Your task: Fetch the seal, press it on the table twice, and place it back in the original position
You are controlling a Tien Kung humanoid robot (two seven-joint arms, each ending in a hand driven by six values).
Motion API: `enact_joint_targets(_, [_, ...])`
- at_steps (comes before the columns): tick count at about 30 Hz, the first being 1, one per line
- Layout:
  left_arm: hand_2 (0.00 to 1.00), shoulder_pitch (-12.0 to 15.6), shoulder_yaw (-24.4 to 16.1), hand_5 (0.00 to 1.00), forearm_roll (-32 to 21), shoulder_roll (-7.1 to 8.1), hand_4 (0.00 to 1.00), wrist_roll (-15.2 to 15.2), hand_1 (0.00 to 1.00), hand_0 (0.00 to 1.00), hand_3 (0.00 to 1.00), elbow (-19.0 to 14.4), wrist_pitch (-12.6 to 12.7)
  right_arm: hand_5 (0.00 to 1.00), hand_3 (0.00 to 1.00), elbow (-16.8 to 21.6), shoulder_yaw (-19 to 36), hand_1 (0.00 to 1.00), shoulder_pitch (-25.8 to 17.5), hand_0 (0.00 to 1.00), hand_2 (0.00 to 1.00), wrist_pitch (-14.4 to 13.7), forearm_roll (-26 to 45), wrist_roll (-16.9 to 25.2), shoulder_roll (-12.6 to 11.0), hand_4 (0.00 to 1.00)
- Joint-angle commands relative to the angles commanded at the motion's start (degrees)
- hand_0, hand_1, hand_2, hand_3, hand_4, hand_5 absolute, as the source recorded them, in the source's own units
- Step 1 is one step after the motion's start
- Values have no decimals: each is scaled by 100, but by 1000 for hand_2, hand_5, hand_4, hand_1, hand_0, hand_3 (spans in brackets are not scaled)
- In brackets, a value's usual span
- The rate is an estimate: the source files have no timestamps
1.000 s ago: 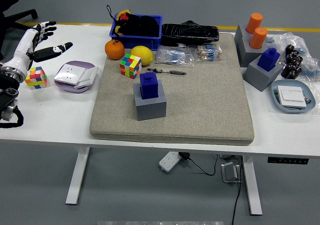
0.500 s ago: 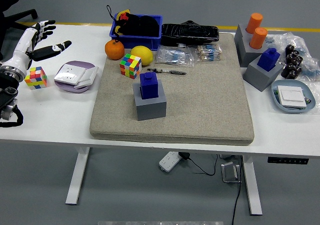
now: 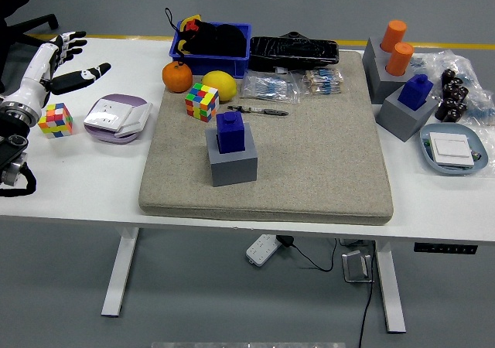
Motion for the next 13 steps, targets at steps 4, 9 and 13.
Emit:
enact_joint_targets(4, [870, -4, 2, 289, 6, 1, 893, 2, 872, 884, 882, -3, 0, 572, 743, 2, 2, 775, 5, 863, 731, 1, 4, 2, 3, 796])
enact_joint_targets(9, [870, -8, 7, 290, 11, 8, 892, 0, 873, 884, 882, -10, 2, 572, 743, -2, -2, 776, 3, 864, 731, 2, 6, -3, -4, 796])
enact_joint_targets(13, [870, -6, 21, 290, 11, 16, 892, 0, 873, 884, 882, -13, 1, 572, 743, -2, -16, 776, 1, 864, 731, 1, 10, -5, -11, 796])
